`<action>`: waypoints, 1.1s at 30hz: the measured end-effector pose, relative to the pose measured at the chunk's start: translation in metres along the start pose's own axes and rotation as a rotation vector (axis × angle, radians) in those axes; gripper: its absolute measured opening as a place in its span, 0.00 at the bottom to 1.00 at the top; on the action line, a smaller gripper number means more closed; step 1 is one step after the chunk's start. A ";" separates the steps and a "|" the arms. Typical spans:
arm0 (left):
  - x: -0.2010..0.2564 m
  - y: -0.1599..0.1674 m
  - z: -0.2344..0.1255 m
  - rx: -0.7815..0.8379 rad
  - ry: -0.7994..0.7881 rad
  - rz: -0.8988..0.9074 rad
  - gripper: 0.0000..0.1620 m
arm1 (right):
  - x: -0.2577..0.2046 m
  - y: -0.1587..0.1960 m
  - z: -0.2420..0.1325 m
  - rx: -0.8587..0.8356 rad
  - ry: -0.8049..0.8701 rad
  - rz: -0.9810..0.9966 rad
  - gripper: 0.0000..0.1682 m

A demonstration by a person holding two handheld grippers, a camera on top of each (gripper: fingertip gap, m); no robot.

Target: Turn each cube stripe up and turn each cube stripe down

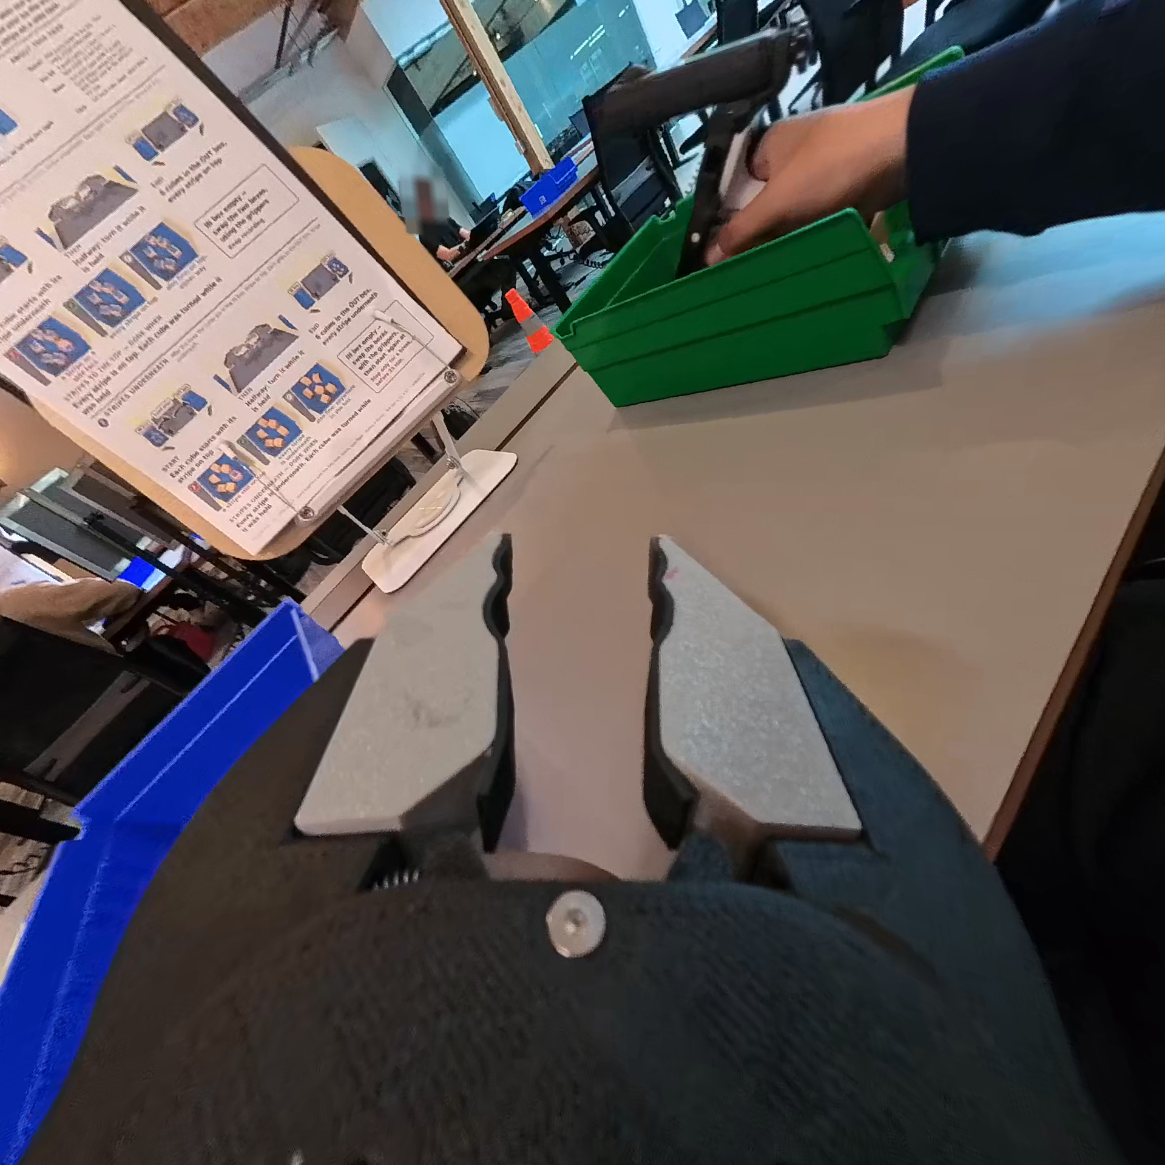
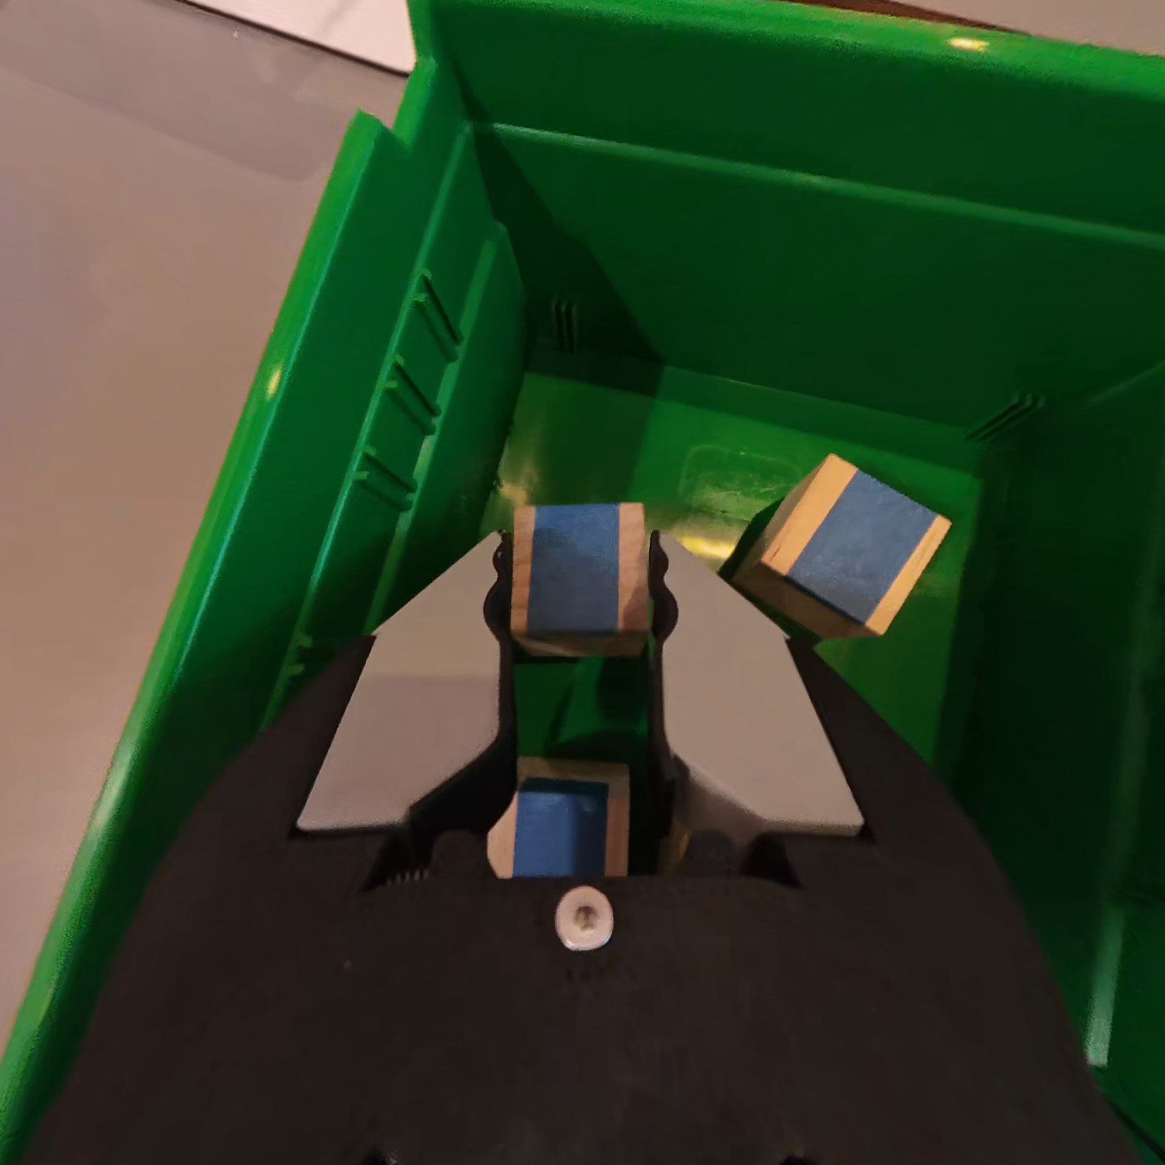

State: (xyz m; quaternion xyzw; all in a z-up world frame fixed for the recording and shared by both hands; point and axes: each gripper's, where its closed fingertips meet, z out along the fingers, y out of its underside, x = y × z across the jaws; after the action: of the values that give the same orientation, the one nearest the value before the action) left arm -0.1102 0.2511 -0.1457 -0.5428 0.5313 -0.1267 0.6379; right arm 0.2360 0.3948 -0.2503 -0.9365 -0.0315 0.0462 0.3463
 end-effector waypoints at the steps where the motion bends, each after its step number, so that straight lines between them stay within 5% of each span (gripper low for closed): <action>1: -0.001 0.000 0.000 0.000 0.003 -0.022 0.26 | -0.002 0.000 -0.004 0.013 -0.011 0.004 0.24; 7: -0.010 0.003 -0.002 -0.024 -0.017 -0.078 0.26 | -0.013 -0.013 -0.047 0.165 -0.075 0.069 0.23; 12: -0.029 0.014 -0.004 -0.066 -0.072 -0.148 0.27 | -0.045 -0.027 -0.121 0.449 -0.201 0.141 0.22; 18: -0.082 0.057 -0.014 -0.194 -0.247 -0.270 0.35 | -0.089 -0.009 -0.184 0.622 -0.218 0.047 0.22; 28: -0.094 0.121 -0.005 -0.358 -0.284 -0.361 0.40 | -0.119 -0.001 -0.219 0.654 -0.206 -0.050 0.25; 30: -0.087 0.133 0.000 -0.400 -0.269 -0.345 0.34 | -0.124 0.000 -0.219 0.649 -0.199 -0.070 0.25; 33: -0.084 0.144 0.005 -0.431 -0.259 -0.289 0.10 | -0.126 0.002 -0.216 0.625 -0.165 -0.093 0.27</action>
State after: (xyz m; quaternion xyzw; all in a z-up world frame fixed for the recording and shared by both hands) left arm -0.1994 0.3702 -0.2206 -0.7477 0.3770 -0.0301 0.5458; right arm 0.1346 0.2420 -0.0799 -0.7755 -0.0864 0.1134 0.6151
